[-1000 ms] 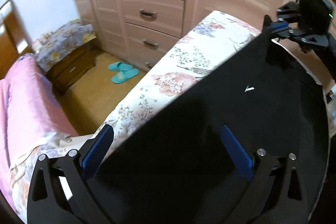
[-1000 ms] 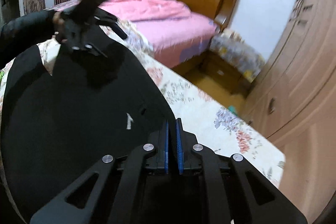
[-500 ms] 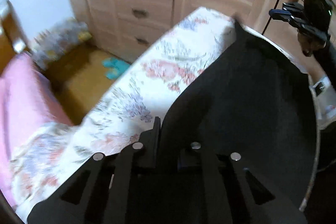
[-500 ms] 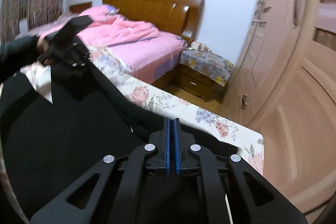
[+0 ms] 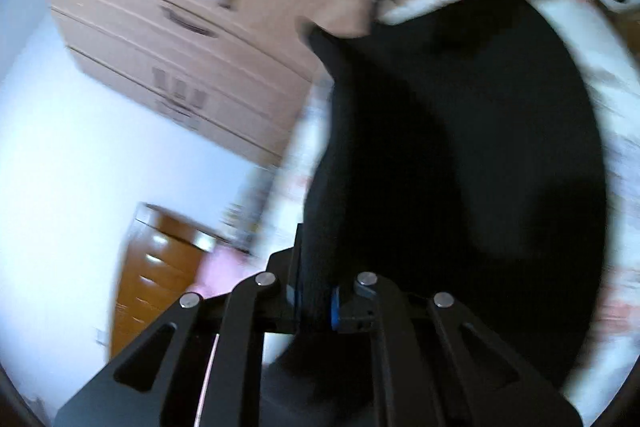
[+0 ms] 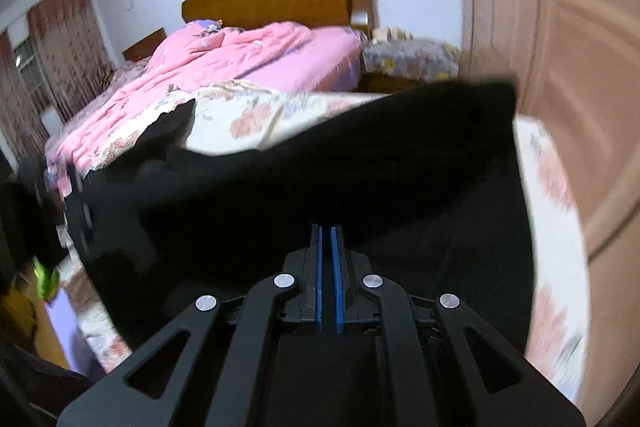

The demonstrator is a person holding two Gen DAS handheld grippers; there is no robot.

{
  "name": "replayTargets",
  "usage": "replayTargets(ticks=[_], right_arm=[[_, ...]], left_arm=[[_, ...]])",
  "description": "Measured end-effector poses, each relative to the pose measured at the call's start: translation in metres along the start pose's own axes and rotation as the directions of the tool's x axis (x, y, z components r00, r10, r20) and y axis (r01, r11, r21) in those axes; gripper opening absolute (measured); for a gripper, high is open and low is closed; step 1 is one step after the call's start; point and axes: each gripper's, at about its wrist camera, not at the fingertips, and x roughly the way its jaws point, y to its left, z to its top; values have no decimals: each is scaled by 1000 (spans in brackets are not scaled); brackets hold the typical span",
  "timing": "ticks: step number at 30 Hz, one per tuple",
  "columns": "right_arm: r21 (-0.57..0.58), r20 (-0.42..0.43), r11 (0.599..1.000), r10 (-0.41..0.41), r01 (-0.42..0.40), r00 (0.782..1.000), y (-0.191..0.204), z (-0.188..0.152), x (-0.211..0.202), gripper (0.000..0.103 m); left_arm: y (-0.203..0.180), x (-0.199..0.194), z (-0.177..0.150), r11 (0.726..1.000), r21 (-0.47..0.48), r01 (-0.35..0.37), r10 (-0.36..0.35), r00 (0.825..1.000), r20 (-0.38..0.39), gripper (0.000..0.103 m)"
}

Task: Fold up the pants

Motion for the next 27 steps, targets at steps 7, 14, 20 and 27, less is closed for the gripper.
replayTargets(ticks=[7, 14, 20, 27], right_arm=[[227, -159, 969, -57, 92, 986, -13, -65, 19, 9], [319, -172, 945, -11, 66, 985, -22, -88, 22, 29], [432, -55, 898, 124, -88, 991, -26, -92, 7, 98], [521, 23, 851, 59, -62, 998, -60, -80, 2, 99]], left_arm=[[0, 13, -26, 916, -383, 122, -160, 985, -68, 78], [59, 2, -22, 558, -809, 182, -255, 966, 42, 101], [37, 9, 11, 470, -866, 171, -261, 964, 49, 101], [20, 7, -3, 433, -891, 137, -265, 964, 19, 101]])
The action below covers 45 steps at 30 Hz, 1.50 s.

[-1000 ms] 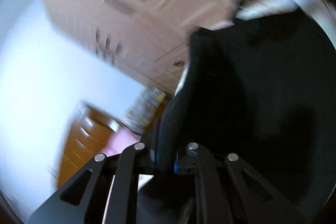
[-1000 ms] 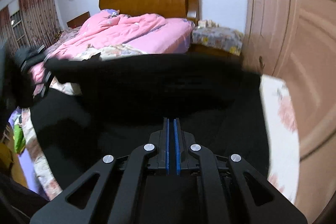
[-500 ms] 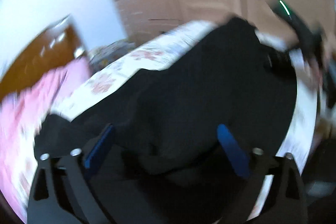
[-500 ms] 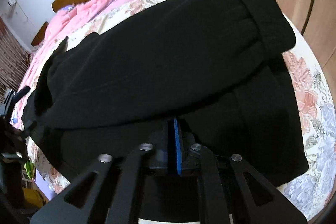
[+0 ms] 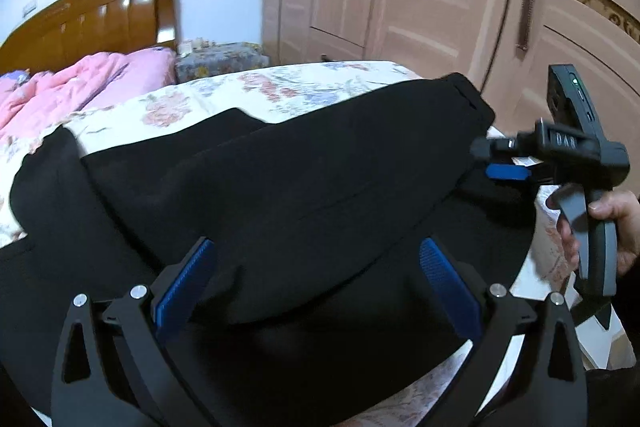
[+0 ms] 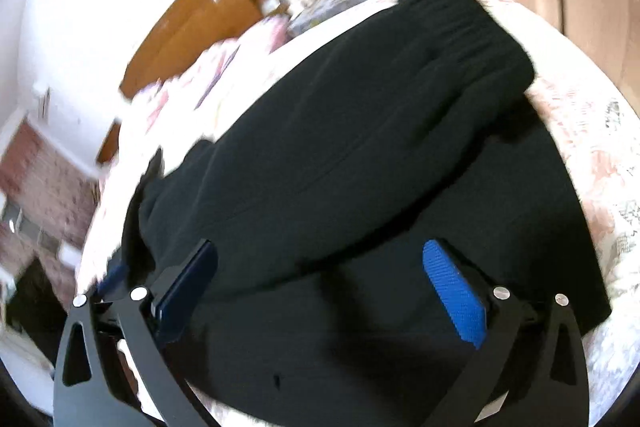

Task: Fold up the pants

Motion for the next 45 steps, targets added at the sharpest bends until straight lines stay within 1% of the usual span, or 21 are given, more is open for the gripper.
replayTargets(ticks=[5, 9, 12, 15, 19, 22, 24, 25, 26, 27, 29, 30, 31, 32, 33, 34, 35, 37, 38, 41, 45], right_arm=[[38, 57, 999, 12, -14, 998, -4, 13, 9, 99], [46, 68, 998, 40, -44, 997, -5, 20, 15, 96], [52, 69, 997, 60, -64, 996, -8, 16, 20, 95], [19, 83, 998, 60, -61, 995, -2, 14, 24, 99], [-43, 22, 999, 14, -13, 1000, 8, 13, 34, 99], [15, 31, 999, 38, -39, 999, 4, 17, 31, 99], [28, 50, 998, 51, -53, 997, 1, 16, 26, 87], [24, 49, 999, 26, -27, 998, 0, 16, 25, 76], [18, 46, 1000, 3, -4, 999, -1, 15, 25, 72], [17, 51, 1000, 5, -5, 999, -2, 14, 23, 70], [17, 64, 1000, -3, 2, 998, -6, 12, 19, 55], [17, 72, 1000, -6, 5, 997, -9, 12, 16, 46], [23, 85, 1000, -3, 1, 996, -12, 11, 13, 38], [30, 92, 1000, 4, -7, 996, -15, 11, 12, 34], [39, 102, 999, 20, -24, 995, -20, 10, 8, 30], [41, 112, 999, 27, -32, 993, -21, 9, 6, 26], [32, 130, 999, 26, -31, 991, -21, 8, 1, 20], [5, 167, 999, 34, -36, 985, -18, 9, -11, 16], [-25, 189, 999, 39, -34, 981, -13, 12, -19, 14], [-110, 231, 994, 52, -27, 972, 7, 25, -36, 13], [-156, 264, 987, 73, -32, 962, 24, 30, -61, 13]], left_arm=[[26, -19, -7, 995, -68, -73, 76, 997, 35, 101], [46, -38, -18, 981, -105, -164, 170, 984, 46, 101], [58, -45, -26, 971, -117, -206, 211, 977, 30, 101], [75, -48, -36, 953, -153, -262, 263, 965, -10, 102], [101, -50, -45, 930, -263, -257, 251, 966, -57, 101], [115, -47, -37, 902, -382, -198, 185, 980, -73, 101], [119, -38, -25, 878, -449, -169, 141, 985, -95, 101], [120, -32, -19, 869, -470, -156, 127, 988, -93, 101], [120, -27, -13, 864, -479, -153, 123, 988, -93, 101], [121, -18, -6, 859, -483, -169, 134, 985, -106, 101], [122, 0, 4, 848, -484, -214, 159, 975, -152, 99], [124, 8, 8, 844, -490, -217, 155, 974, -165, 84], [127, 12, 9, 832, -497, -248, 173, 966, -192, 58], [130, 14, 9, 819, -503, -275, 192, 958, -212, 37], [131, 14, 8, 819, -510, -263, 181, 962, -205, 28], [133, 12, 6, 820, -510, -259, 177, 963, -204, 12], [135, 7, 5, 822, -512, -249, 174, 966, -191, 10], [139, -6, 5, 823, -523, -220, 166, 975, -149, 9], [139, -17, 8, 832, -517, -202, 169, 979, -110, 9], [137, -37, 22, 852, -486, -195, 191, 980, -58, 9], [138, -67, 33, 856, -493, -157, 186, 983, 9, 9]])
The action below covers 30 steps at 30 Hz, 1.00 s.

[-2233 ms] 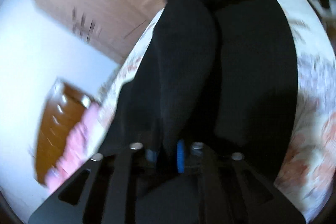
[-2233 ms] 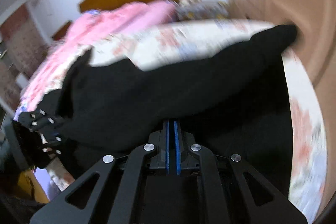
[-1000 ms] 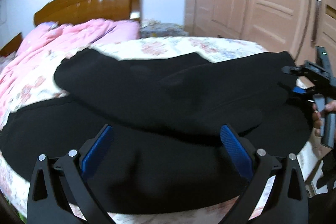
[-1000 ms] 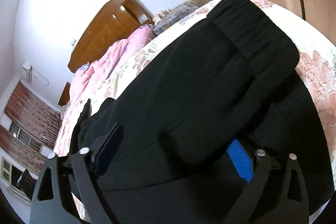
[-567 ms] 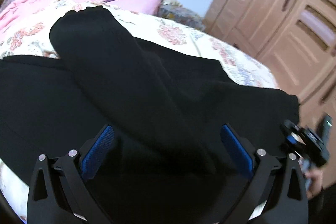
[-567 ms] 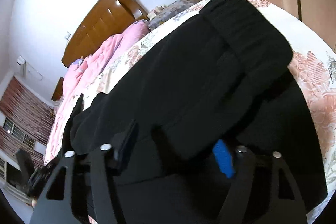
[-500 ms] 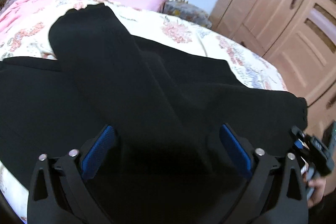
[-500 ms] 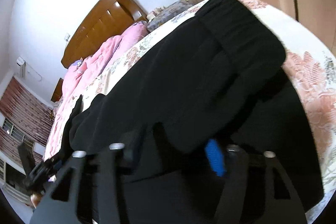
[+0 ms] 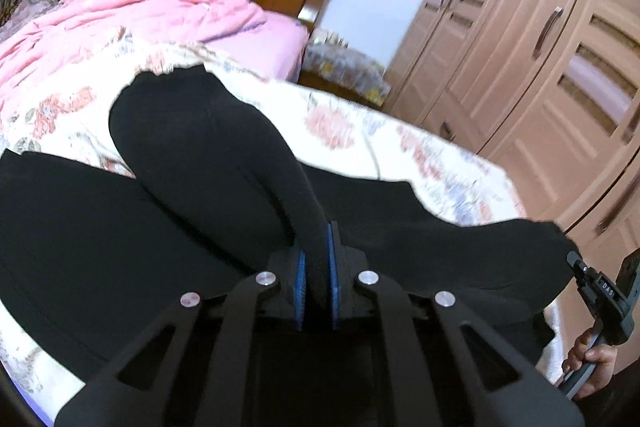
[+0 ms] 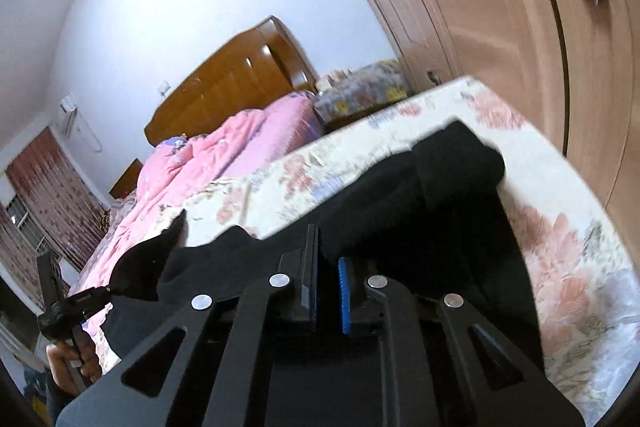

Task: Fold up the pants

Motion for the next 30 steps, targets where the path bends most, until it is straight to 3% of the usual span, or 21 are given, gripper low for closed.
replayTargets(ticks=[4, 6, 11, 13, 21, 23, 27, 30], right_arm=[[-58, 35, 998, 10, -8, 999, 15, -9, -46, 13], [-48, 13, 999, 0, 0, 1000, 12, -26, -60, 13], [40, -124, 996, -79, 84, 989, -25, -86, -40, 13], [70, -152, 992, -93, 105, 984, -40, -99, -29, 13], [57, -108, 997, -49, 56, 993, -33, -89, -46, 13], [61, -111, 997, -47, 54, 993, -33, -93, -45, 13], [115, -169, 990, -66, 86, 983, -49, -117, -30, 13], [111, -143, 991, -59, 75, 988, -42, -110, -39, 13]], left_arm=[[-2, -37, -10, 999, 37, 3, -4, 1000, 26, 9], [1, -45, -22, 998, 57, -12, 11, 1000, 7, 9], [8, -20, -79, 993, 96, -76, 88, 988, -129, 9], [10, -9, -93, 988, 118, -102, 119, 982, -150, 9], [0, -41, -81, 982, 156, -110, 122, 990, -67, 9], [2, -38, -80, 981, 158, -115, 128, 989, -72, 9], [17, -6, -96, 982, 139, -130, 152, 975, -160, 9], [9, -13, -91, 977, 159, -139, 160, 980, -123, 9]])
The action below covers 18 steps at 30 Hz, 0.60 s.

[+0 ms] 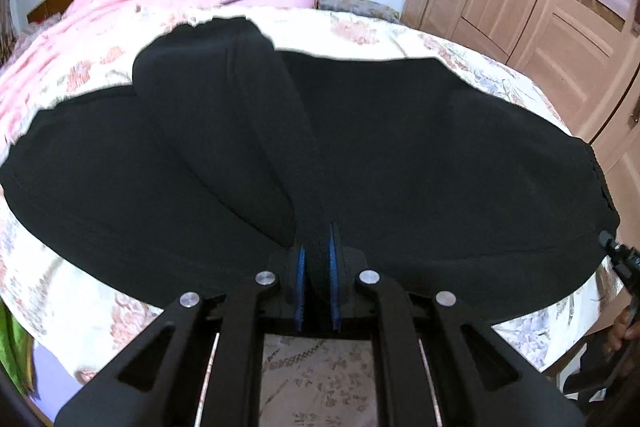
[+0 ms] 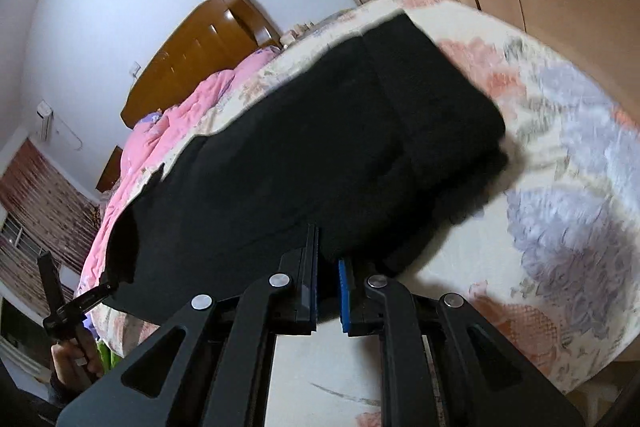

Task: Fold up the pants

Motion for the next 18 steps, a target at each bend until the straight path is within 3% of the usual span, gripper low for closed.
replayTargets(ticks=[4, 6, 9, 11, 14, 18], right_arm=[[-30, 50, 999, 45, -44, 998, 21, 13, -19, 13], [-35, 36, 998, 51, -49, 998, 25, 8, -16, 13], [-4, -36, 1000, 0, 0, 999, 6, -11, 8, 13], [66, -32, 997, 47, -45, 998, -9, -14, 10, 13], [5, -15, 1000, 15, -15, 1000, 4, -6, -2, 13], [-27, 18, 1000, 7, -6, 1000, 14, -1, -13, 12]], left_arm=[[-5, -37, 16, 1000, 24, -20, 17, 995, 93, 9], [-4, -46, 20, 998, 38, -48, 44, 993, 108, 9], [4, -22, 11, 998, 27, -55, 54, 998, 31, 9], [3, -3, 0, 997, 37, -61, 62, 998, -20, 9], [-6, 0, -12, 990, 96, -100, 101, 995, -4, 9], [3, -15, -6, 998, 48, -47, 47, 999, -2, 9]])
